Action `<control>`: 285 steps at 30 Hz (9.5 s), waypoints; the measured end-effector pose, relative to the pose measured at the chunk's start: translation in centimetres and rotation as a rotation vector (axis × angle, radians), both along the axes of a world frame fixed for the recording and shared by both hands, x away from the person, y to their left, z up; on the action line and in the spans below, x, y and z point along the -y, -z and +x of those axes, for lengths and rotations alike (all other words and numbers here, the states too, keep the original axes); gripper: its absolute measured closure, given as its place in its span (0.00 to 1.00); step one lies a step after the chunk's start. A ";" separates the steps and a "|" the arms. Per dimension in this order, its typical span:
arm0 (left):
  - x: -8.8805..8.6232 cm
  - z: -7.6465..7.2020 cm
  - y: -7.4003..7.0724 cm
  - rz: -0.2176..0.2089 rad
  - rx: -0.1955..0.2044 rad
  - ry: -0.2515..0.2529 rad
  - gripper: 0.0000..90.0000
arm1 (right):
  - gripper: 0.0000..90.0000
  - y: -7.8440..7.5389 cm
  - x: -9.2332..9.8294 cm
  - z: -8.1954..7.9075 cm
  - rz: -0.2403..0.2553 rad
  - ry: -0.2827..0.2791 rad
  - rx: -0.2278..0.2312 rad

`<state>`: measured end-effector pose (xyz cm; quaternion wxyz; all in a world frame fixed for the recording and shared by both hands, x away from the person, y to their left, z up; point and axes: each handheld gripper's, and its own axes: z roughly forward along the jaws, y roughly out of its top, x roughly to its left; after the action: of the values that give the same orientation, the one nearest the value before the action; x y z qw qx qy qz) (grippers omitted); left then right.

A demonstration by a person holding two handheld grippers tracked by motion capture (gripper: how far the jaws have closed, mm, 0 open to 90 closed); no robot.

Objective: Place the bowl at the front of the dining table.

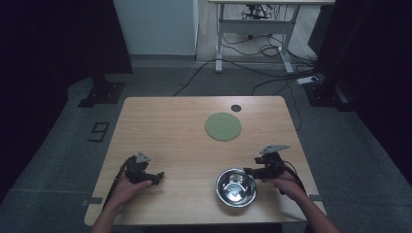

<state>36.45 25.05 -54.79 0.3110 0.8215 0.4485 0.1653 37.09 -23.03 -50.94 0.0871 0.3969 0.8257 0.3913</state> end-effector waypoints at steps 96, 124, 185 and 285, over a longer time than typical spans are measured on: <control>0.0 0.0 0.0 -0.001 0.001 0.000 0.00 | 0.95 1.8 0.2 1.7 0.126 -0.055 -0.305; 0.0 0.0 0.0 -0.001 0.000 0.000 0.00 | 0.95 0.9 1.2 2.0 0.201 0.025 -0.260; 0.2 -0.2 0.0 -0.002 0.001 0.007 0.00 | 0.96 -2.0 -1.6 6.3 0.260 0.152 -0.179; 0.2 -0.2 0.0 -0.002 0.002 0.008 0.00 | 0.96 -1.3 -1.1 13.8 0.271 0.349 -0.141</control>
<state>36.24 24.87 -54.81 0.3129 0.8229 0.4450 0.1642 50.91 -21.91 -49.64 0.0417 0.5681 0.6884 0.4491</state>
